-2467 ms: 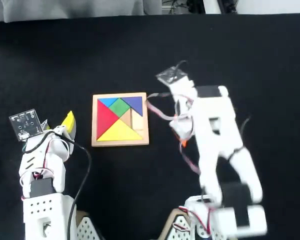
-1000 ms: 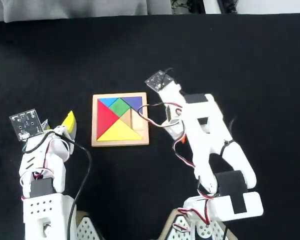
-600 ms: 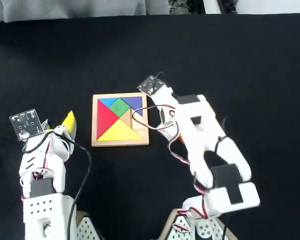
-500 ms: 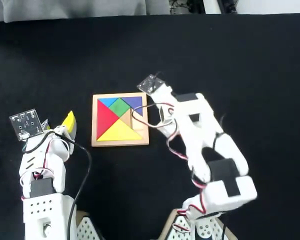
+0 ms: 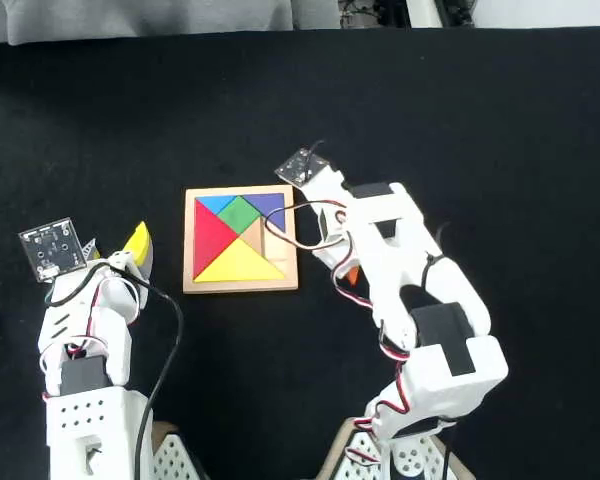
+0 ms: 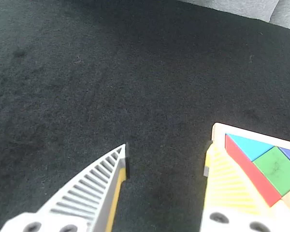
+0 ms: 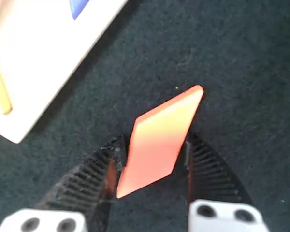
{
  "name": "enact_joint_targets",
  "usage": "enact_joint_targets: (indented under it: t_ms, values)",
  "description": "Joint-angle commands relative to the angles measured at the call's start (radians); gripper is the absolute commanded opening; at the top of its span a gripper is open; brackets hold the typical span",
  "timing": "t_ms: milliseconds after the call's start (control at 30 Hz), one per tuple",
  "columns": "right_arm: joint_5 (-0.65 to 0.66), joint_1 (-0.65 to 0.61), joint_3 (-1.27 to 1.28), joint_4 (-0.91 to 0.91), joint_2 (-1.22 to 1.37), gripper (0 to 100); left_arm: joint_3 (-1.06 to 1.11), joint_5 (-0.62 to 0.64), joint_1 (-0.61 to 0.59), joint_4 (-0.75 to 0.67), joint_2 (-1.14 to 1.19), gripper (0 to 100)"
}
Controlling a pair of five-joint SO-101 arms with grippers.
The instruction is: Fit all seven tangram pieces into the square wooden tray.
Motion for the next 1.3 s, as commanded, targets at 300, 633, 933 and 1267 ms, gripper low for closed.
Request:
enact_joint_targets:
  t_ms: [300,633,933,1267]
  values:
    - [-0.031,-0.003,0.008,0.077,-0.205,23.8,-0.004,-0.008,0.010,-0.021,-0.011,26]
    - [-0.032,-0.043,0.051,0.031,-0.154,23.7,-0.004,-0.008,0.010,-0.021,-0.011,26]
    - [-0.032,-0.086,0.050,0.026,-0.151,23.7,-0.004,-0.008,0.010,-0.021,-0.011,26]
    - [-0.031,-0.057,0.068,0.003,-0.140,23.7,-0.004,-0.008,0.010,-0.018,-0.011,26]
